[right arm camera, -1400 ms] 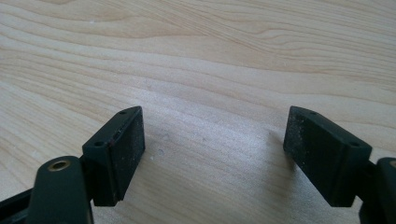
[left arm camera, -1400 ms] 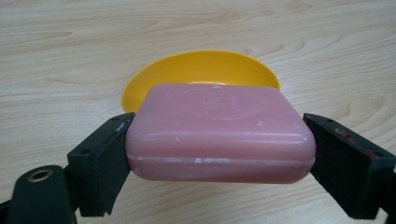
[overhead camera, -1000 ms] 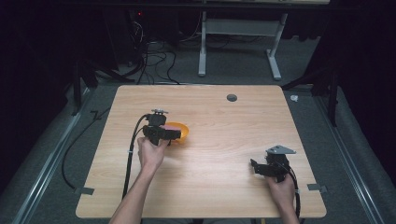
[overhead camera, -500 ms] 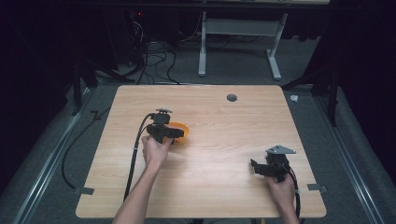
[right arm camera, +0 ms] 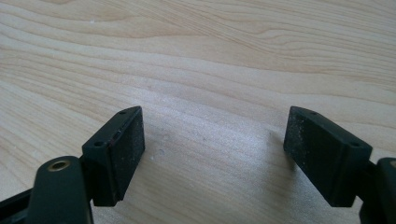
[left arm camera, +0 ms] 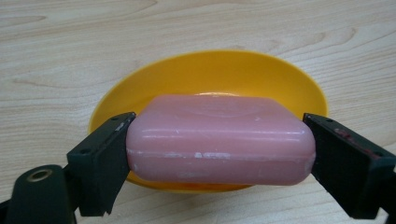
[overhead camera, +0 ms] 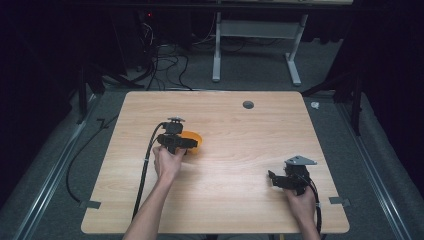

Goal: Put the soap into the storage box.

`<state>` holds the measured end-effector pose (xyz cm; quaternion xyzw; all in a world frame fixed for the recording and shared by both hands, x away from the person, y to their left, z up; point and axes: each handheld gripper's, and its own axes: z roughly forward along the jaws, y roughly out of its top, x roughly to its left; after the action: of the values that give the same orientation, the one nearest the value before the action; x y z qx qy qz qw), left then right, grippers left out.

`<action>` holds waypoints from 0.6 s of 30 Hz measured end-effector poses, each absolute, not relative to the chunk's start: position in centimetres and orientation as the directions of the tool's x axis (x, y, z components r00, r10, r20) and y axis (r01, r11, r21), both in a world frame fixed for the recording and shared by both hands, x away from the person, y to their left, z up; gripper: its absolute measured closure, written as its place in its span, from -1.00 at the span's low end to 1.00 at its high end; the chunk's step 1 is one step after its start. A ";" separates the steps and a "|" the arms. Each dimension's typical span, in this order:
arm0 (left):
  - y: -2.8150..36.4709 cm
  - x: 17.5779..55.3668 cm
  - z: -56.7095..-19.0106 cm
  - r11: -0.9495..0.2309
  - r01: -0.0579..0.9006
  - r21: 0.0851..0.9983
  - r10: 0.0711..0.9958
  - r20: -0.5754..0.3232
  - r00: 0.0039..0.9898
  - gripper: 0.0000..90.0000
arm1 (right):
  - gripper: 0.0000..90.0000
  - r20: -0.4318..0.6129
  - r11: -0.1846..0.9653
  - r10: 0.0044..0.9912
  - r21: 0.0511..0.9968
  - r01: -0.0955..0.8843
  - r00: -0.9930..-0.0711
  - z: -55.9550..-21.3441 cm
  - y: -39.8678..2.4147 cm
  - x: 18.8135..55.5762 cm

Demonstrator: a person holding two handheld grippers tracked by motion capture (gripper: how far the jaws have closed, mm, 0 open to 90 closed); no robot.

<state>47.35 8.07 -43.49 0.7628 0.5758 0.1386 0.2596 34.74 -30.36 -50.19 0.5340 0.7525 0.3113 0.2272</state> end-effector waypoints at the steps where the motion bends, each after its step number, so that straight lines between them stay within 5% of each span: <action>1: 8.1 47.4 -43.5 -0.202 0.807 0.555 0.951 -0.086 0.297 -0.70 | -0.53 -0.009 0.236 0.945 0.711 0.662 -0.326 -50.2 -30.4 34.7; 18: 7.9 47.2 -43.5 -0.201 0.808 0.554 0.957 -0.064 0.282 -0.70 | -0.53 -0.010 0.236 0.945 0.711 0.662 -0.326 -50.2 -30.4 34.7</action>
<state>47.25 7.86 -43.51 0.7606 0.5801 0.1491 0.2504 34.74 -30.37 -50.19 0.5339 0.7526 0.3111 0.2275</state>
